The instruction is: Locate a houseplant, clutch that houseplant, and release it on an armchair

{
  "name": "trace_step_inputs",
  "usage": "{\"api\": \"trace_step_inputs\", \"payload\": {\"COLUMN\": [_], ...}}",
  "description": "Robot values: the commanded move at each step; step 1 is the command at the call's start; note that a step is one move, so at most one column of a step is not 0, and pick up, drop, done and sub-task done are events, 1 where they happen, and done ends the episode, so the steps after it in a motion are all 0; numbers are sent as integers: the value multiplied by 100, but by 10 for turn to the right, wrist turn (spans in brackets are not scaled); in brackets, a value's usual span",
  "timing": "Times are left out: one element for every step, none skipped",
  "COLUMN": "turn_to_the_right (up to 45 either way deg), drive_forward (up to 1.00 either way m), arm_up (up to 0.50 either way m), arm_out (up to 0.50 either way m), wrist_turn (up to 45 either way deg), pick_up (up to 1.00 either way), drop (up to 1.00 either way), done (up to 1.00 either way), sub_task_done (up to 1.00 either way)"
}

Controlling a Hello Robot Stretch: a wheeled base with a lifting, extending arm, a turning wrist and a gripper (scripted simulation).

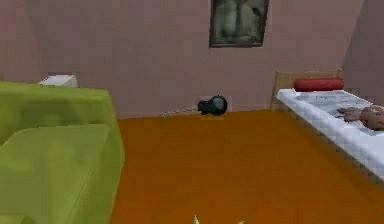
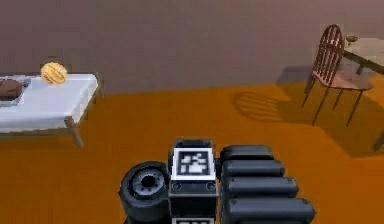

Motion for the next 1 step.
{"api": "trace_step_inputs", "payload": {"turn_to_the_right": [0], "drive_forward": [100], "arm_up": [0], "arm_out": [0], "wrist_turn": [0], "pick_up": [0], "drop": [0], "done": [0], "sub_task_done": [0]}}
